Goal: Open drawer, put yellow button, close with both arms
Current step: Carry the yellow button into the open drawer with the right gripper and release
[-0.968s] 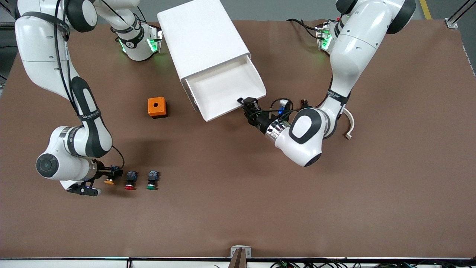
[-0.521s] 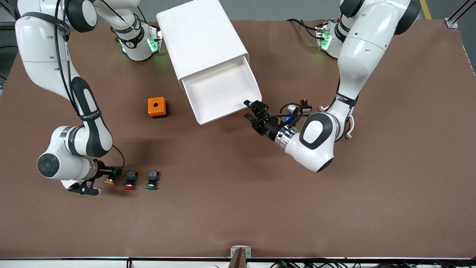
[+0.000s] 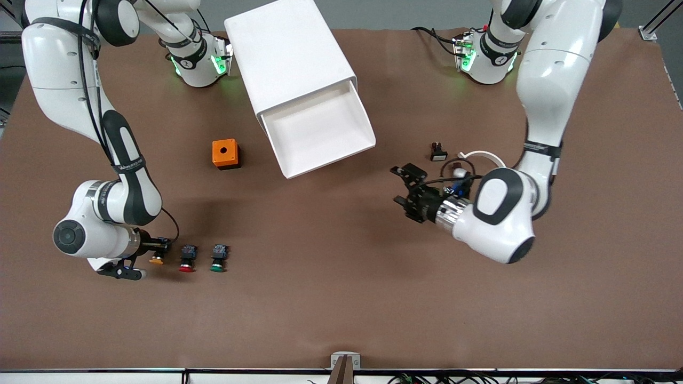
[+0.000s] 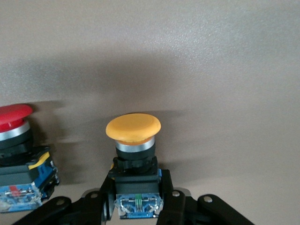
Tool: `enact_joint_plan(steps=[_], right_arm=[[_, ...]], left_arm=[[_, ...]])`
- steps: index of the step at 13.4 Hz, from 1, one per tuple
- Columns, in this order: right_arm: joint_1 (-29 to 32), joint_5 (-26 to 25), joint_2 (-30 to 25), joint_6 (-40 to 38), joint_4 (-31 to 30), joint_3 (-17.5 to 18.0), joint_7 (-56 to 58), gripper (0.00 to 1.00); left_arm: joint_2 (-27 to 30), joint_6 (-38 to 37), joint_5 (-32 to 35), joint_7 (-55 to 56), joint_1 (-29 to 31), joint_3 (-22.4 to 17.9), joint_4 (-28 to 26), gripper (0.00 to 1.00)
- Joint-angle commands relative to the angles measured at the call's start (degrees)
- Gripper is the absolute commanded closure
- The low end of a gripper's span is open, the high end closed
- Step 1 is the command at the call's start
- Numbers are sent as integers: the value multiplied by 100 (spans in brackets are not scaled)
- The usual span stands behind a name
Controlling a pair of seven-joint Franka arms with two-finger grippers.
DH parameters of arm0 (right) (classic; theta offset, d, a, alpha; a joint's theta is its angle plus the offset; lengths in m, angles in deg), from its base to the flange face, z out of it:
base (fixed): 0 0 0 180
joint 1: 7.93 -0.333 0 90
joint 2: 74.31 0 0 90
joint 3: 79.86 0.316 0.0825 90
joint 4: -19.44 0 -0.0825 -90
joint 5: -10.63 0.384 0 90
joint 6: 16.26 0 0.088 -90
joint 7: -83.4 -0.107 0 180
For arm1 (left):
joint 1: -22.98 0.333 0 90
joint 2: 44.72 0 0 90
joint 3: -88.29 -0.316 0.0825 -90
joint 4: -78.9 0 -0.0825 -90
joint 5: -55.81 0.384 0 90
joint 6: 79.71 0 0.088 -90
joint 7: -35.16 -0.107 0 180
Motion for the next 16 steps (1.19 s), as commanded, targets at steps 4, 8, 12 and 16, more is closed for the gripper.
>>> enact_joint_plan(steps=[4, 8, 12, 16], right_arm=[[-8, 92, -239, -43, 42, 46, 104, 95], [-60, 91, -800, -577, 51, 46, 219, 97], [-332, 135, -1416, -1622, 156, 81, -550, 97], [-921, 1012, -2154, -2678, 174, 82, -2561, 96]], left_arm=[[775, -261, 1989, -1064, 641, -7, -71, 0], [1039, -261, 2841, -2109, 800, -25, -62, 0], [1522, -261, 3581, -3289, 826, -24, -62, 0], [1865, -208, 3731, -4149, 941, -138, -62, 0]])
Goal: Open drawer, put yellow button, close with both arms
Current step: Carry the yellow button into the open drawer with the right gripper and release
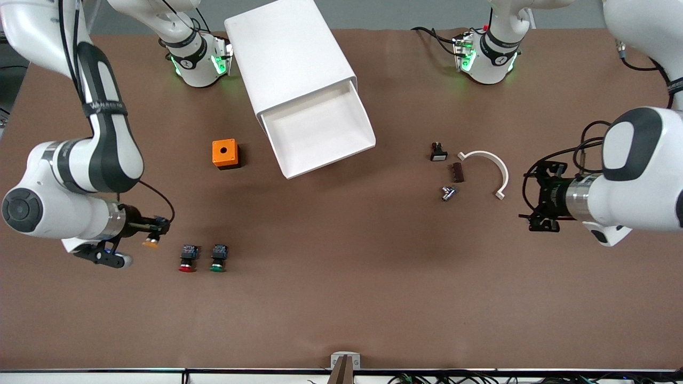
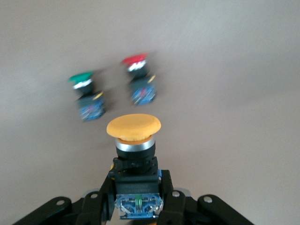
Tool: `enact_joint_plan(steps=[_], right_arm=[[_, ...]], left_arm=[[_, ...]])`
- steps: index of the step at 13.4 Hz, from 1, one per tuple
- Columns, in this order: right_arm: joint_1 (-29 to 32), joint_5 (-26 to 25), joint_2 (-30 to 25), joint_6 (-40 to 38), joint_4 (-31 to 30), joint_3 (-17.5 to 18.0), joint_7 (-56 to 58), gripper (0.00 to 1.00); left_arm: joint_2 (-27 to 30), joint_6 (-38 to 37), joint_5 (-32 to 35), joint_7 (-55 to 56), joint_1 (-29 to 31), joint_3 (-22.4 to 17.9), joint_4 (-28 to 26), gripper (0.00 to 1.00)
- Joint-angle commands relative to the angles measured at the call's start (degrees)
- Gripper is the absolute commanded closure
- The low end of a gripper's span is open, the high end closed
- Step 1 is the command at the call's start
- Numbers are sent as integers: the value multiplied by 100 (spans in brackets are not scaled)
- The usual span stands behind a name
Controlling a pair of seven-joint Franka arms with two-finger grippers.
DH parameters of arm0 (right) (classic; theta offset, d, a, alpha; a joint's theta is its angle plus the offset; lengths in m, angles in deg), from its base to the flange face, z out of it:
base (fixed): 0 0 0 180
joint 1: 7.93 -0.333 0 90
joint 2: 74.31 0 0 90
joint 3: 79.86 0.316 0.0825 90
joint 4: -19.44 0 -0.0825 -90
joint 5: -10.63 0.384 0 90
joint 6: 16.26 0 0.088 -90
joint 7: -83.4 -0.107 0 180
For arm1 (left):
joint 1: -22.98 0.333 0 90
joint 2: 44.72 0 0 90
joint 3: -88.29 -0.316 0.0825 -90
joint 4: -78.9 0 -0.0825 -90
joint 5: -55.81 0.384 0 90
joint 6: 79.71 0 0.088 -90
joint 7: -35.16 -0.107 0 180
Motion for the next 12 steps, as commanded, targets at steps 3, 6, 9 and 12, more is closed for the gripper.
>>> enact_joint_plan(steps=[3, 6, 9, 12], right_arm=[[-617, 600, -759, -612, -121, 308, -2606, 96], [-924, 591, -1014, -604, -147, 871, -4268, 96], [-1583, 591, -1129, -516, -226, 899, -5718, 96], [-2145, 574, -1111, 44, -392, 899, -6871, 96]], left_arm=[[274, 126, 228, -1842, 10, -19, -96, 0], [283, 135, 228, -2926, 1, -19, -96, 0], [397, 135, 385, -3681, 1, -37, -96, 0], [397, 135, 675, -4613, 1, -2, -114, 0]])
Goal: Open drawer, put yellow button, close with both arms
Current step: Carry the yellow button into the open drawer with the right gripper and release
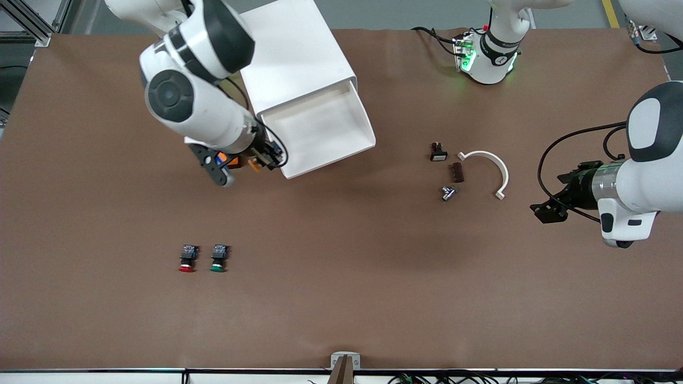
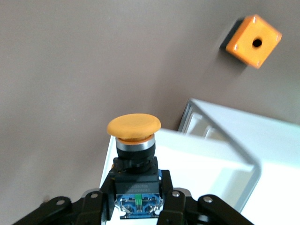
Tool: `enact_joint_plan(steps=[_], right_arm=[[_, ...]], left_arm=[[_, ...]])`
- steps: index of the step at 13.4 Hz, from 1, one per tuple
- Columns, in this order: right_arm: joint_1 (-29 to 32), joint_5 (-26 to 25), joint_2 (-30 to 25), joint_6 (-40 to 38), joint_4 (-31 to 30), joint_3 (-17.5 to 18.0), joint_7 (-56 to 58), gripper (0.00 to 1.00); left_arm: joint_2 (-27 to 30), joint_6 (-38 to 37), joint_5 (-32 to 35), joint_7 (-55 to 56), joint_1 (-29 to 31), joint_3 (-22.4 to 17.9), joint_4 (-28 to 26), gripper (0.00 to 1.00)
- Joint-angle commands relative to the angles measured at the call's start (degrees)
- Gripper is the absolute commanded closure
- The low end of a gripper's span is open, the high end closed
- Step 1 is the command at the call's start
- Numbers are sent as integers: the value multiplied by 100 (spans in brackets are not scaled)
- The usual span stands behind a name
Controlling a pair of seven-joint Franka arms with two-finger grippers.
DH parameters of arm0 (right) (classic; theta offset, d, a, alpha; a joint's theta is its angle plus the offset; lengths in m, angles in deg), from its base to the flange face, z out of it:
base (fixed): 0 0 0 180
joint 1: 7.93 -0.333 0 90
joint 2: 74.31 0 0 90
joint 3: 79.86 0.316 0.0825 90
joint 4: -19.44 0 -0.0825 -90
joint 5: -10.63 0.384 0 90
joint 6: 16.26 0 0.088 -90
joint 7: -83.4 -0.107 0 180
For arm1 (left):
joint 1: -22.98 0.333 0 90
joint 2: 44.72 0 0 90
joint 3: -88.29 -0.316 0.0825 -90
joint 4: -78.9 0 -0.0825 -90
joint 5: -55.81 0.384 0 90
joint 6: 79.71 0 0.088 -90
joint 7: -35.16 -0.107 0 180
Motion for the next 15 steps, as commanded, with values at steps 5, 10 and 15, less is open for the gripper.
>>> enact_joint_plan(steps=[5, 10, 15], right_arm=[[-899, -214, -51, 1262, -563, -49, -1665, 95], [-1313, -715, 265, 2001, -854, -49, -2396, 90], [-1269, -724, 257, 1888, -784, -84, -2467, 0]], left_arm=[[56, 365, 275, -1039, -53, 60, -272, 0], [-49, 321, 117, -942, -361, 218, -596, 0], [-295, 460, 47, -916, -809, 333, -606, 0]])
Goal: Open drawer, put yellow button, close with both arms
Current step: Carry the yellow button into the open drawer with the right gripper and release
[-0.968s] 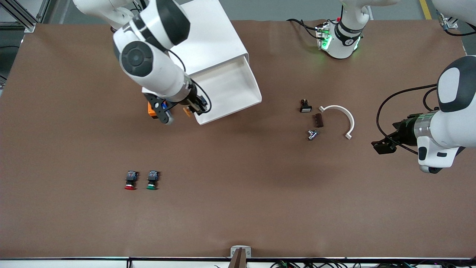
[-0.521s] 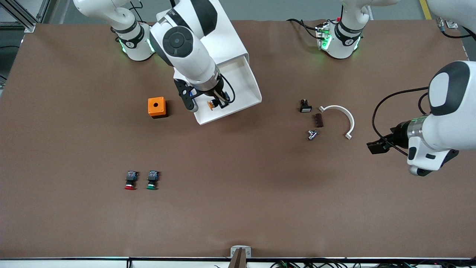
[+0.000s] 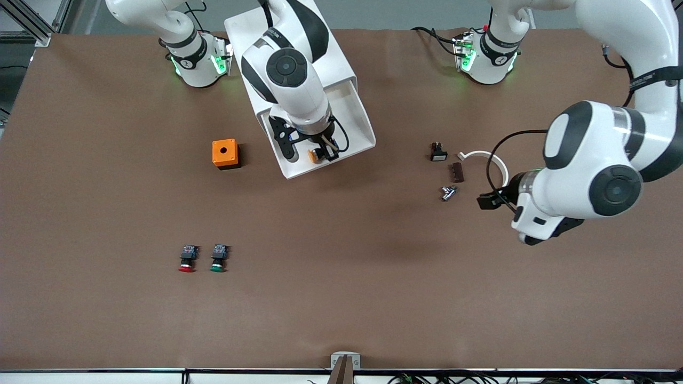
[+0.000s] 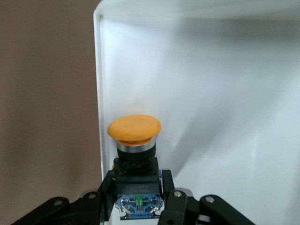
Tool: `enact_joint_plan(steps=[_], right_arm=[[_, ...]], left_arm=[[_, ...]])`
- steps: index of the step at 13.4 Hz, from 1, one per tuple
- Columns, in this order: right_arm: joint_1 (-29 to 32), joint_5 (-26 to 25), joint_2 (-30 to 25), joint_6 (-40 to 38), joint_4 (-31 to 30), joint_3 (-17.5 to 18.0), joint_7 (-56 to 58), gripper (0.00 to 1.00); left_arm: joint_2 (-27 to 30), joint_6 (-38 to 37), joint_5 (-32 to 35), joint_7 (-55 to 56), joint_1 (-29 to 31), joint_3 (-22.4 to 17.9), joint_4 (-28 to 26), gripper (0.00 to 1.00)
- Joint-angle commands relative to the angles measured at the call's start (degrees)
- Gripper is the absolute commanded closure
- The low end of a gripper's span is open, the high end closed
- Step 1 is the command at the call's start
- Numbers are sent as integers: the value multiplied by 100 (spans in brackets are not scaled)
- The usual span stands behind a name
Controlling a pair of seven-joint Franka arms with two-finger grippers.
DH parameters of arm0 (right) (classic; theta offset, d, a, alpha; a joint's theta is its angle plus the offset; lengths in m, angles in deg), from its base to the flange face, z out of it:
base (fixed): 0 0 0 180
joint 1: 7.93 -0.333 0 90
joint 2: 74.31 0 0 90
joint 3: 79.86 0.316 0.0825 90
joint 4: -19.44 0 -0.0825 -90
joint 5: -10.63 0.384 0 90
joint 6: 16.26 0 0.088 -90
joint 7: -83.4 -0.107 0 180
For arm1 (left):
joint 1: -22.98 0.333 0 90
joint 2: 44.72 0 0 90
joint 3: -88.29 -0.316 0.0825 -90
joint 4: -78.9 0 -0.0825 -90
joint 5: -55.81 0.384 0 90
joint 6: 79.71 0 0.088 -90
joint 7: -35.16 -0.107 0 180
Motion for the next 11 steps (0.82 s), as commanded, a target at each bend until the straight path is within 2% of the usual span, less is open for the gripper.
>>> enact_joint_plan(steps=[1, 3, 6, 8, 11], right_arm=[[48, -92, -121, -251, 130, -34, -130, 0], [319, -92, -156, -646, 498, -95, 44, 0], [978, -5, -244, -1007, 920, -87, 1342, 0], [1408, -65, -253, -1559, 1254, -104, 2762, 0], [2181, -57, -402, -2001, 1344, -95, 5152, 0]], left_arm=[[-145, 238, -125, 21, -219, -5, -8, 0], [-268, 466, -423, 127, -377, -5, 0, 0], [-532, 1221, -618, 136, -886, -5, 0, 0], [-734, 1478, -609, 449, -1273, -22, 9, 0], [-858, 1724, -715, 1347, -1625, 22, 9, 0]])
